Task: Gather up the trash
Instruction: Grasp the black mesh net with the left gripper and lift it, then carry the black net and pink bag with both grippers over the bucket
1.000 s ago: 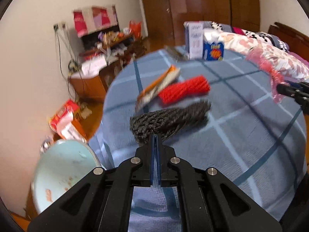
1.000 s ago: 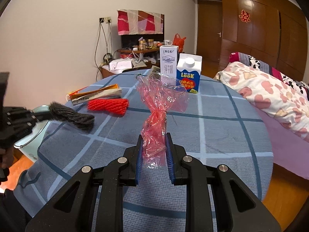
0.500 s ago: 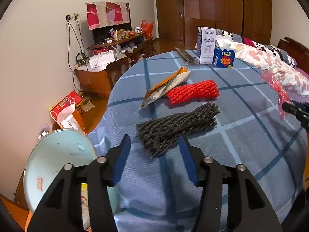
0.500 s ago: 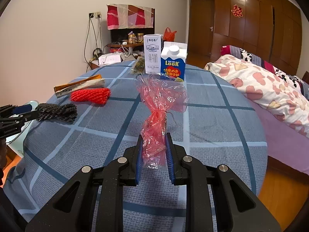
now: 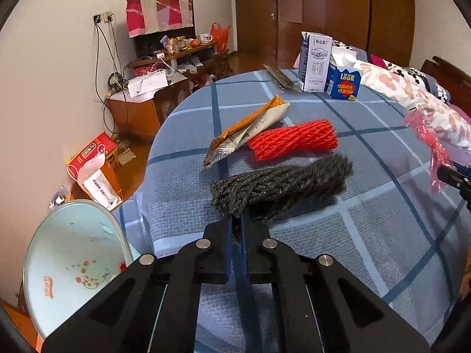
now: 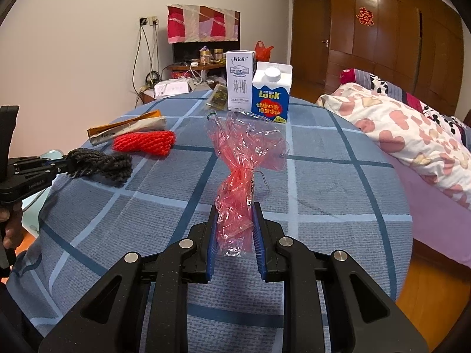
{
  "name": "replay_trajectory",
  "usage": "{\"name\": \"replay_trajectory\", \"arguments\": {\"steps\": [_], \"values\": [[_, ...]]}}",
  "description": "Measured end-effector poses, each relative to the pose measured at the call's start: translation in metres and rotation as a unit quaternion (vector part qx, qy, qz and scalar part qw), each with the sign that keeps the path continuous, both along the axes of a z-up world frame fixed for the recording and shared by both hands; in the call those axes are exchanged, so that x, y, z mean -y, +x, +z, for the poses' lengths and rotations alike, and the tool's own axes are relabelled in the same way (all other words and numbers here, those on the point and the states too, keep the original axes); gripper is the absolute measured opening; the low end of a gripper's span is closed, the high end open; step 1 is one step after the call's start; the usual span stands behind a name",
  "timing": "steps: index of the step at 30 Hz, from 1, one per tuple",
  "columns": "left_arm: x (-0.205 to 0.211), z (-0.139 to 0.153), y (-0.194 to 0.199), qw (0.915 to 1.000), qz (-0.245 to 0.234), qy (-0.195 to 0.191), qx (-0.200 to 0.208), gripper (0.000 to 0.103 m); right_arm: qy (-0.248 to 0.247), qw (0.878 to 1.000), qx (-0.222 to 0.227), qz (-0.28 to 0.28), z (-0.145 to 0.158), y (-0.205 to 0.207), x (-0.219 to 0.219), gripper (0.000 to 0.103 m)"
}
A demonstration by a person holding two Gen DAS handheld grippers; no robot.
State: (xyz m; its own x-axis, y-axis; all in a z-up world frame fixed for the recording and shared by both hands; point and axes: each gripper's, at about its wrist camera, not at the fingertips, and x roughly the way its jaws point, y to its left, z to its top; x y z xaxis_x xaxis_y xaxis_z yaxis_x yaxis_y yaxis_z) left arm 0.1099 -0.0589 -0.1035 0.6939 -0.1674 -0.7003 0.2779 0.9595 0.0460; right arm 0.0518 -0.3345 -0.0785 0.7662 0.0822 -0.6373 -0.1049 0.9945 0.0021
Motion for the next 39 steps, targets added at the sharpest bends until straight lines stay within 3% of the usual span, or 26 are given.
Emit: {"name": "replay_trajectory", "arguments": {"steps": [11, 39], "values": [[-0.042, 0.033, -0.039, 0.9995, 0.011, 0.007, 0.03, 0.004, 0.004, 0.999, 0.012, 0.033, 0.012, -0.001, -0.025, 0.022], [-0.152, 0.037, -0.075, 0.9926, 0.112, 0.03, 0.036, 0.004, -0.007, 0.985, 0.017, 0.171, 0.02, 0.033, -0.166, 0.022]]}}
